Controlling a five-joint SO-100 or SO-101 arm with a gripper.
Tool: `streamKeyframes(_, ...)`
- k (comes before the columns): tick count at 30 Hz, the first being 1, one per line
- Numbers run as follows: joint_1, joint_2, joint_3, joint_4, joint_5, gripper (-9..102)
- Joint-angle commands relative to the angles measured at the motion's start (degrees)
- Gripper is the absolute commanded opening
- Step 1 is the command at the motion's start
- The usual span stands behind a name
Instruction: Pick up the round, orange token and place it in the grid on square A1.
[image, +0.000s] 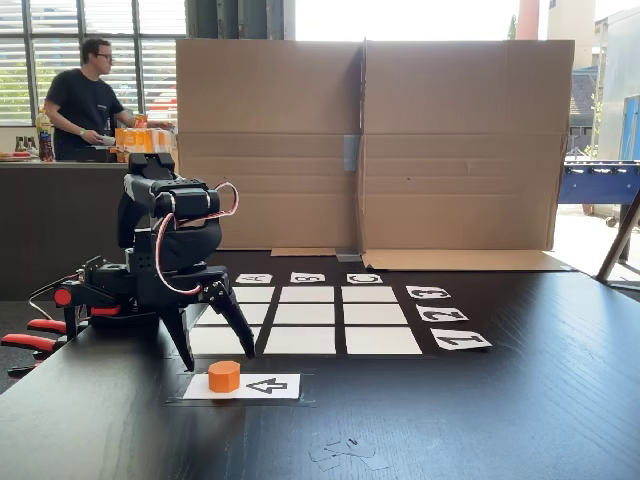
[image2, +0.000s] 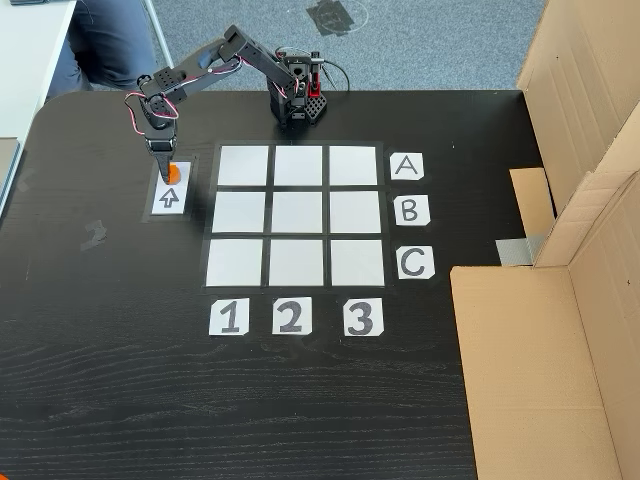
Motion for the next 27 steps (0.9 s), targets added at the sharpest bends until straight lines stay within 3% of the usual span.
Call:
streamKeyframes(1, -1.1, 0.3, -2.2, 0.2, 0.5, 32)
streamKeyframes(27, -2.0, -4.1, -6.3, 0.3, 1.4, 29)
